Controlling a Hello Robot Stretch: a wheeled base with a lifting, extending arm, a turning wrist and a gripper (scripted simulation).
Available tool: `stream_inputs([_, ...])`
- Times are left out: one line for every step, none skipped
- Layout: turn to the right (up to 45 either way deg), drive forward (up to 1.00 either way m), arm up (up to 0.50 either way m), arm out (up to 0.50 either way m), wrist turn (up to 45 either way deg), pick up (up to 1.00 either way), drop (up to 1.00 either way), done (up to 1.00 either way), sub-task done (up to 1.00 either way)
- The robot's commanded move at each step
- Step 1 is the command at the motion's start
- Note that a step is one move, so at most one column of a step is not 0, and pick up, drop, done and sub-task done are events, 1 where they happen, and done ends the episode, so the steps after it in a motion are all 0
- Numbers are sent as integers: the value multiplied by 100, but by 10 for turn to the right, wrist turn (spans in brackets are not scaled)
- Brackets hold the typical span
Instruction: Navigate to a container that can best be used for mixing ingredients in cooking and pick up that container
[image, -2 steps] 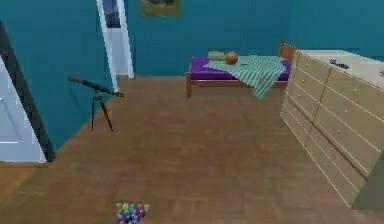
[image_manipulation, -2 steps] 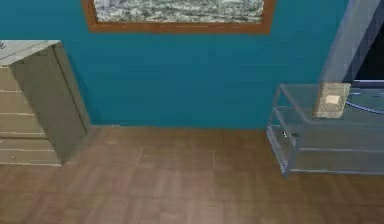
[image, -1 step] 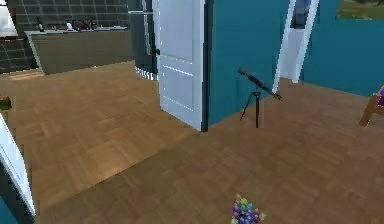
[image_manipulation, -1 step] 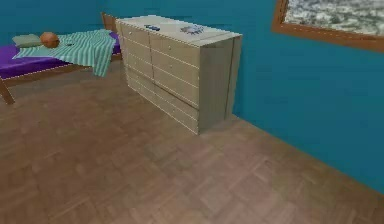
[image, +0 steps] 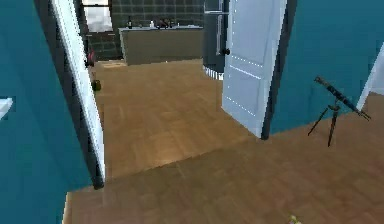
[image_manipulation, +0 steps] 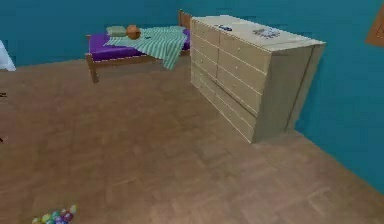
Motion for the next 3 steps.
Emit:
stream_inputs([0,100,0,0,0,0,0,0,0])
stream_inputs([0,100,0,0,0,0,0,0,0])
stream_inputs([-30,0,0,0,0,0,0,0,0])
